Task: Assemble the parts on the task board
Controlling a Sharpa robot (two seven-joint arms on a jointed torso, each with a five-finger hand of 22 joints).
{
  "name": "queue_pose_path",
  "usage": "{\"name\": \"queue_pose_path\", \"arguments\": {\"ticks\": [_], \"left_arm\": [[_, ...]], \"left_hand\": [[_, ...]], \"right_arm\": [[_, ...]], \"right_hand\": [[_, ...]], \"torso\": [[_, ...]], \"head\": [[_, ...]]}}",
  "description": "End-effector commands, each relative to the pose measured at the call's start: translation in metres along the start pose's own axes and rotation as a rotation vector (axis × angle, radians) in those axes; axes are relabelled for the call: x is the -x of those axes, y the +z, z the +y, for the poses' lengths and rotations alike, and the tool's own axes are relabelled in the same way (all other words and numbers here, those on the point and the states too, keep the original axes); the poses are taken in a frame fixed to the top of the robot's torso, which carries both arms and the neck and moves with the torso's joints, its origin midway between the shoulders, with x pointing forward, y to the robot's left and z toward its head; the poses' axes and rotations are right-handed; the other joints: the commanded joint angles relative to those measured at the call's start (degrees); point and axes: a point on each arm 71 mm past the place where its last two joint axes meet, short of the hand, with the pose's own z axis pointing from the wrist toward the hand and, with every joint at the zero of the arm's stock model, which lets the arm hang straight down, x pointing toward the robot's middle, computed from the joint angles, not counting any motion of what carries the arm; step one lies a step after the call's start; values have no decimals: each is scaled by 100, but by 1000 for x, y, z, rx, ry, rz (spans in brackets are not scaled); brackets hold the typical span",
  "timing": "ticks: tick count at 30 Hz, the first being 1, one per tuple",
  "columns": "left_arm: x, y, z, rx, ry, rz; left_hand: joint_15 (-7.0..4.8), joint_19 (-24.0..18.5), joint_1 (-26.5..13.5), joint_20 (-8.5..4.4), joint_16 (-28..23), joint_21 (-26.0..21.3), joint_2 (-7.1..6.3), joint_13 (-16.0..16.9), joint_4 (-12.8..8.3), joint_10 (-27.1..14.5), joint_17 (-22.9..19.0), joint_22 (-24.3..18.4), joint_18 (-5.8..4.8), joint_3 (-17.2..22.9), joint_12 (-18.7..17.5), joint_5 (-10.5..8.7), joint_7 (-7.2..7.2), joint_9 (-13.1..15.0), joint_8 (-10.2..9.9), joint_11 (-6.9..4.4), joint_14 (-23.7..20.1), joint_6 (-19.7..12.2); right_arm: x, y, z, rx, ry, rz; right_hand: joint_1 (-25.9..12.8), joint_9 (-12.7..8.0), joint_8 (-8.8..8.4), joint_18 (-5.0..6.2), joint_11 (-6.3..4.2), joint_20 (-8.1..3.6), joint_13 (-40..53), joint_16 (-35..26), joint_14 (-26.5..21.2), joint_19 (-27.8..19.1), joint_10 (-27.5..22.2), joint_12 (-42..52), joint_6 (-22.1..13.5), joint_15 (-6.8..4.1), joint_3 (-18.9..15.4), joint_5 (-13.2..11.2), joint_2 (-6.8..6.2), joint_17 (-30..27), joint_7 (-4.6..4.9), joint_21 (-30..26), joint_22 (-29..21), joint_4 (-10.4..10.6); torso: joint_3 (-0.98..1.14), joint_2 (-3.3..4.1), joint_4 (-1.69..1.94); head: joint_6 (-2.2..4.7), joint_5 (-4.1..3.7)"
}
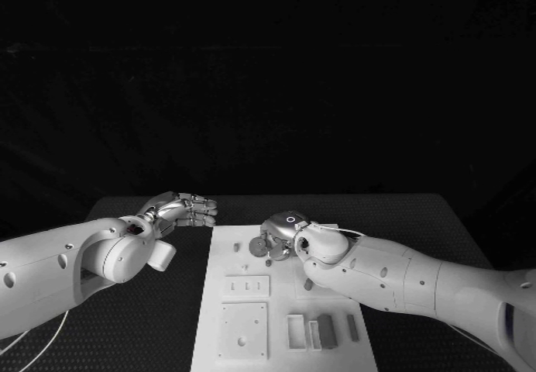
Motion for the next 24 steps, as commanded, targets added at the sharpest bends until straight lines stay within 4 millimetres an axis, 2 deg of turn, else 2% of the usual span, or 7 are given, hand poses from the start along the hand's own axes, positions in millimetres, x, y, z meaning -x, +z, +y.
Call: {"name": "queue_pose_path", "arguments": {"ticks": [1, 6, 9, 15, 18, 20, 24], "left_arm": [[-2, 0, -1, -11, -2, 15], [-1, 0, -1, -11, -2, 14], [0, 0, -1, -10, -2, 10], [2, 0, -1, -10, -5, 4], [5, 0, -1, -10, -10, -6], [6, 0, 0, -7, -25, -10], [7, 1, 0, -9, -25, -11]], "left_hand": [[19, 46, -70, -4, -32, -19, 5, -10, 12, -24, 7, 2, -20, -16, -25, -29, 188, 2, -30, 24, 29, -29], [19, 46, -70, -4, -33, -20, 5, -10, 12, -25, 7, 2, -20, -15, -26, -29, 190, 2, -32, 25, 29, -32], [19, 46, -70, -4, -34, -21, 6, -10, 12, -26, 8, 2, -19, -15, -26, -29, 190, 2, -33, 25, 29, -33], [18, 46, -68, -4, -35, -21, 4, -11, 11, -26, 9, 2, -19, -14, -26, -29, 190, 2, -35, 25, 30, -36], [18, 46, -62, -5, -36, -23, 2, -11, 7, -26, 10, 2, -19, -12, -26, -29, 184, 2, -36, 24, 30, -39], [17, 46, -57, -6, -36, -23, 1, -9, 3, -19, 12, 3, -18, -9, -22, -29, 176, 3, -37, 21, 32, -40], [13, 57, -32, -7, -40, -24, 16, -8, -9, -9, 21, 6, -18, 3, -19, -29, 118, 17, -23, -39, 43, -14]], "right_arm": [[-4, -2, -2, -6, 19, 8], [0, -6, -6, 8, 38, -39], [4, -9, -8, 23, 107, -78], [24, -15, -21, 88, 252, -169], [38, -23, -34, 101, 331, -216], [47, -28, -44, 115, 368, -235], [60, -40, -71, 134, 411, -238]], "right_hand": [[-4, -10, -18, 348, 16, -46, -1, -32, 4, 4, -19, 26, -45, 45, -34, 21, 41, 8, 68, -20, 101, -9], [-20, -26, -21, 348, 16, -48, -4, -31, 7, 7, -25, 38, -42, 45, -63, 22, -72, 21, 68, -16, 102, -28], [-30, -34, -20, 348, 15, -51, -8, -32, 7, 12, -25, 44, -37, 44, -58, 22, -144, 18, 67, -17, 99, -11], [-43, -47, -25, 348, 21, -57, -13, -37, 2, 20, -27, 53, -42, 49, -76, 22, -256, 3, 75, -18, 97, 3], [51, -40, 2, 348, 16, -71, -10, -25, 22, 25, -18, 82, -3, 45, -123, 22, -154, 33, 69, -4, 105, -124], [46, -40, 4, 348, 15, -72, -11, -23, 23, 23, -17, 89, -1, 44, -163, 21, -151, 37, 68, -1, 106, -159], [58, -46, 1, 348, 16, -73, -17, -34, 7, 1, -26, 98, -10, 45, -241, 21, -104, 12, 69, -3, 107, -272]], "torso": [[0, 0, -1], [-2, -3, -1], [-4, -1, -4], [0, -6, -6], [6, -11, -10], [12, -12, -20], [37, -15, -66]], "head": [[6, 6], [8, 7], [16, 2], [50, 1], [72, -5], [102, -5], [130, 7]]}}
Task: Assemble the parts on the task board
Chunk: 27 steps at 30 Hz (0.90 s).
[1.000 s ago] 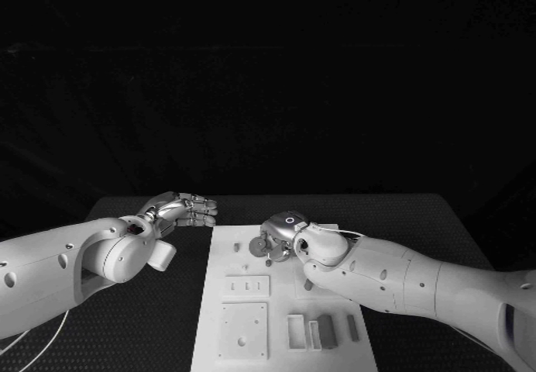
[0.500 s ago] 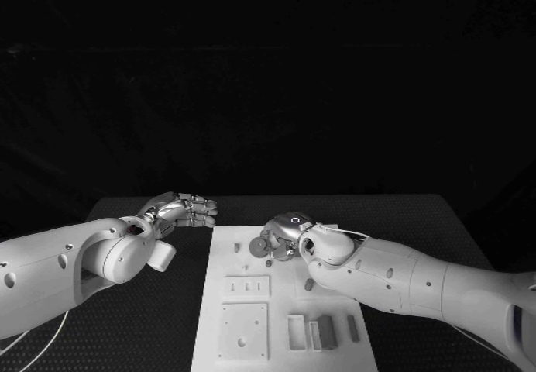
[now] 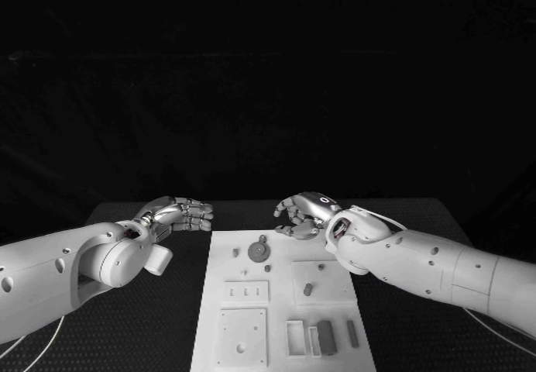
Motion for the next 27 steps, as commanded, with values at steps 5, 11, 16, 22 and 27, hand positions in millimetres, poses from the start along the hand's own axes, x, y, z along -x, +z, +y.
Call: {"name": "queue_pose_path", "arguments": {"ticks": [5, 11, 16, 22, 27], "left_arm": [[4, 3, 0, -14, -17, 0], [6, 4, 5, -6, -17, -5], [4, 4, 9, 2, -21, 3], [4, 5, 10, 2, -22, 5], [5, 5, 11, 8, -20, -1]], "left_hand": [[9, 53, -24, 2, -44, -26, 32, 1, -14, 19, 17, 8, -11, 5, -9, -30, 63, 27, -5, -94, 52, 23], [1, 60, -20, -3, -45, -26, 42, 11, -19, 67, 25, 10, -11, 3, 10, -30, 48, 35, 0, -109, 65, 40], [0, 62, -21, -4, -46, -27, 43, 14, -20, 81, 27, 10, -12, 2, 14, -30, 49, 36, -1, -105, 69, 40], [0, 62, -22, -5, -47, -28, 45, 14, -20, 84, 28, 10, -13, 1, 13, -30, 53, 37, -1, -100, 69, 43], [0, 63, -23, -6, -50, -29, 42, 12, -23, 80, 30, 10, -14, -3, 7, -30, 66, 37, -5, -83, 69, 41]], "right_arm": [[36, -22, -39, 30, 135, 5], [45, -41, -83, -44, 120, 82], [46, -53, -103, -89, 114, 111], [36, -66, -122, -134, 84, 150], [15, -72, -130, -165, 77, 201]], "right_hand": [[35, -8, 3, 351, 22, -26, -18, -58, -40, -44, -52, 19, 0, 31, -55, 21, 45, -65, 64, -10, 109, -135], [21, -21, -13, 351, 18, -5, -34, -101, -85, -95, -95, 8, -34, 29, -186, 20, 57, -141, 58, -16, 111, -301], [15, -32, -28, 351, 0, 4, -48, -129, -123, -133, -133, -9, -73, 12, -277, 21, 67, -176, 39, -27, 108, -420], [27, -42, -43, 351, -28, 12, -58, -147, -144, -162, -160, -18, -117, -13, -337, 22, 44, -177, 8, -39, 105, -530], [23, -81, -125, 351, -45, 26, -68, -173, -178, -201, -206, -36, -293, -34, -369, 22, 3, -178, -7, -64, 99, -611]], "torso": [[63, -21, -104], [116, -49, -169], [154, -49, -176], [180, -56, -190], [181, -51, -184]], "head": [[53, 25], [80, 24], [70, 32], [76, 23], [57, 23]]}}
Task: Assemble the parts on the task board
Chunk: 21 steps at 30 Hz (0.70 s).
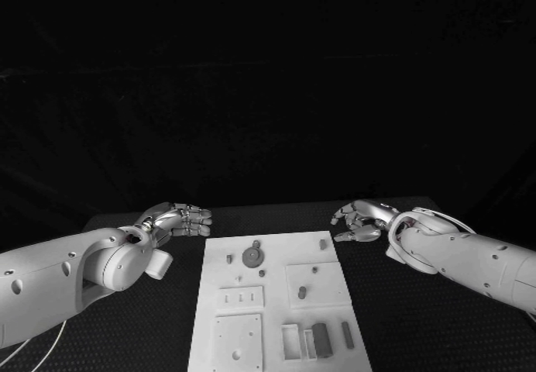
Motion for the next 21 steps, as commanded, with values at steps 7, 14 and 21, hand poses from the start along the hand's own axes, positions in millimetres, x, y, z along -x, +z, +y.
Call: {"name": "queue_pose_path", "arguments": {"ticks": [7, 14, 21], "left_arm": [[-1, 1, 1, -8, -9, 16], [-1, 1, 2, -6, -9, 18], [-2, 1, 2, -5, -10, 21]], "left_hand": [[3, 56, -21, 2, -37, -33, 37, 1, -30, 24, 13, 6, 9, -6, -5, -29, 138, 5, -24, 55, 31, 20], [4, 55, -19, 3, -40, -34, 38, -1, -31, 19, 14, 6, 8, -6, -10, -29, 140, 6, -26, 60, 29, 20], [4, 54, -20, 3, -41, -35, 38, -1, -31, 17, 14, 6, 7, -7, -12, -29, 140, 6, -27, 62, 29, 19]], "right_arm": [[-36, 2, -10, -16, -5, 93], [-52, 5, -8, -12, 4, 86], [-54, 7, -8, -17, 11, 68]], "right_hand": [[109, -109, -257, 364, 133, 6, -7, -40, -76, -64, -127, -37, -559, 142, 70, 23, -124, 7, 148, -74, 92, -96], [111, -105, -255, 364, 128, 11, -5, -38, -78, -63, -129, -27, -576, 140, 84, 23, -114, 10, 139, -76, 93, -84], [99, -99, -242, 364, 123, 13, -2, -33, -76, -59, -127, -14, -572, 135, 87, 23, -95, 14, 135, -73, 95, -68]], "torso": [[-6, 2, 16], [-29, -4, 25], [-39, -1, 28]], "head": [[-15, 7], [-49, 22], [-74, 31]]}}
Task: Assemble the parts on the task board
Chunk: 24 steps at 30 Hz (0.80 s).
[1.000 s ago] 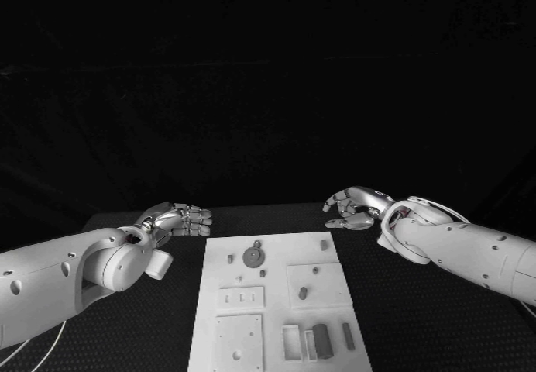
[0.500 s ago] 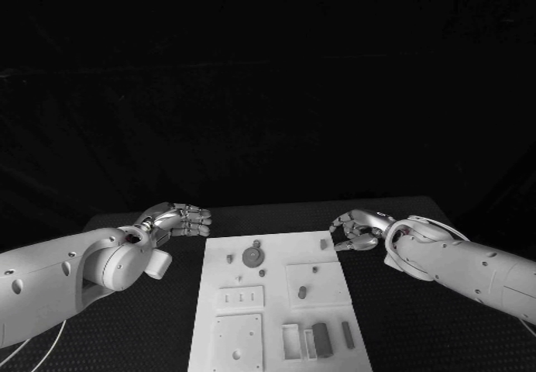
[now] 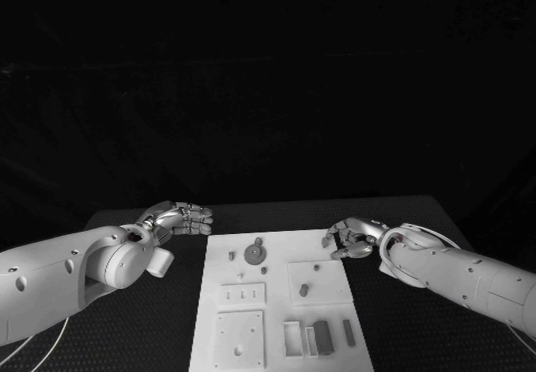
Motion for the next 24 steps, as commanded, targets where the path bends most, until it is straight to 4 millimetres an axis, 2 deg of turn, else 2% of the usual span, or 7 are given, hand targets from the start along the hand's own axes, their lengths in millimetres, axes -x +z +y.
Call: {"name": "queue_pose_path", "arguments": {"ticks": [1, 11, 14, 19, 24], "left_arm": [[-3, 0, -2, -12, -8, 21], [-4, -2, -1, -11, -9, 27], [-5, -2, -1, -10, -9, 29], [-6, -3, -2, -11, -9, 32], [-6, -4, -2, -9, -9, 36]], "left_hand": [[5, 55, -20, 3, -19, -35, 38, -1, -31, -13, 8, 7, 8, -7, -12, -29, 140, 7, -27, 31, 29, 19], [5, 54, -24, 4, -22, -37, 36, -2, -29, -15, 9, 6, 6, -9, -14, -29, 141, 7, -30, 34, 28, 16], [6, 54, -25, 4, -22, -37, 35, -2, -28, -15, 9, 6, 6, -9, -15, -30, 142, 7, -31, 34, 28, 15], [6, 53, -26, 5, -24, -37, 35, -2, -27, -16, 10, 6, 6, -10, -16, -30, 142, 8, -32, 35, 27, 13], [6, 53, -27, 5, -25, -38, 34, -3, -27, -16, 10, 6, 6, -10, -17, -29, 140, 8, -33, 35, 27, 13]], "right_arm": [[-1, 1, 0, 10, 2, -13], [-4, 3, 0, 1, 24, -9], [-4, 4, -1, -3, 37, -13], [-5, 6, 0, -4, 36, -16], [-7, 8, 2, 2, 40, -8]], "right_hand": [[2, 5, -8, 363, 30, 13, 3, -20, -13, -17, -16, 26, -136, 30, 29, 23, 3, 7, 119, -11, 95, 1], [-58, 25, 29, 363, 26, 10, 10, 4, -6, 0, -9, 65, -136, 25, 17, 22, 134, 24, 115, 0, 102, 61], [-86, 44, 72, 363, 17, 8, 8, 11, -9, -4, -13, 80, -102, 17, -2, 20, 340, 33, 105, 6, 107, 70], [-23, 74, 144, 363, -11, 3, 1, 18, -15, -23, -16, 98, -41, -9, -29, 21, 644, 43, 75, 21, 116, -48], [-12, 101, 217, 363, -49, 10, -10, 19, -13, -31, -3, 109, 47, -45, -55, 22, 767, 47, 33, 36, 117, -122]], "torso": [[-12, -1, -3], [-12, 2, -14], [-11, 1, -11], [-15, -2, -8], [-17, 4, -5]], "head": [[-16, 8], [-45, 16], [-58, 17], [-74, 20], [-98, 31]]}}
